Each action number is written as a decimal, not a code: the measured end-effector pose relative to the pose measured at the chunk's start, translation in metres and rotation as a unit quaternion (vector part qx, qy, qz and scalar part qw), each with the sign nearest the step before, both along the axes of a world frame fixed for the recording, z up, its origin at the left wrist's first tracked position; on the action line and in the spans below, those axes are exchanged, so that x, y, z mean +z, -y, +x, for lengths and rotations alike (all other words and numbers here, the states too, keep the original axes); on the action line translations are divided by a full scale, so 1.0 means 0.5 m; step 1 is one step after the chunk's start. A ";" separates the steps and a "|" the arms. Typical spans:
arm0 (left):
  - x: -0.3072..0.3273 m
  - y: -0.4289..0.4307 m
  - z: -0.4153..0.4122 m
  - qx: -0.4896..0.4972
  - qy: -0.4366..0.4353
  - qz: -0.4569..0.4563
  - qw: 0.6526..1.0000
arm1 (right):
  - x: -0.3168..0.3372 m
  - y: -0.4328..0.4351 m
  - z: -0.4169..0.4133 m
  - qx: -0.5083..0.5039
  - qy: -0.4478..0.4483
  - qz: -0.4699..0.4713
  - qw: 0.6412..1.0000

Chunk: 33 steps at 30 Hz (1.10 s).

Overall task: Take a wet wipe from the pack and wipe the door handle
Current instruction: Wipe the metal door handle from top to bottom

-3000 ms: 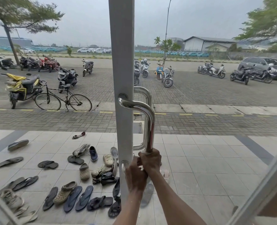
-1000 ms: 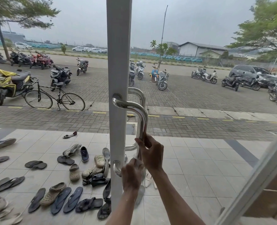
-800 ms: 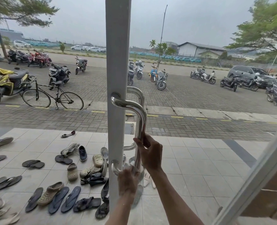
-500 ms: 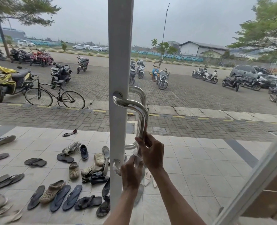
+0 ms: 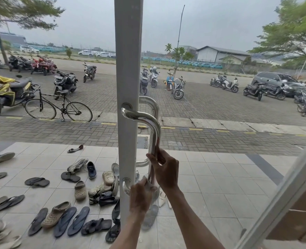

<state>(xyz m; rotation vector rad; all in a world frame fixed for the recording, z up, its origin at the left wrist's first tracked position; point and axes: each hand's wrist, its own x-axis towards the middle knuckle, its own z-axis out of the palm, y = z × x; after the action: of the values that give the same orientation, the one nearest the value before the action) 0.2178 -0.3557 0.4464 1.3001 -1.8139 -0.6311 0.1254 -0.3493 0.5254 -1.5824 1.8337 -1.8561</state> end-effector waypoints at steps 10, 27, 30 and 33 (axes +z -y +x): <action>-0.044 0.019 0.033 -0.065 0.129 -0.040 0.989 | -0.005 0.002 0.002 -0.009 -0.003 -0.014 1.000; -0.081 -0.024 0.053 -0.074 0.419 -0.087 0.901 | 0.002 -0.008 0.008 -0.022 -0.016 -0.024 0.999; -0.112 -0.031 0.079 -0.067 0.409 -0.067 0.908 | 0.004 -0.008 0.011 -0.024 -0.014 -0.020 0.999; -0.104 -0.021 0.110 -0.046 0.401 -0.034 0.914 | 0.001 -0.007 0.012 -0.026 -0.012 -0.016 0.999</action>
<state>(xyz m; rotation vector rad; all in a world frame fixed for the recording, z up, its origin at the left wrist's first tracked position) 0.2728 -0.3451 0.3945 1.5601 -2.5299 -0.0485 0.1317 -0.3457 0.5261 -1.5873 1.8825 -1.9065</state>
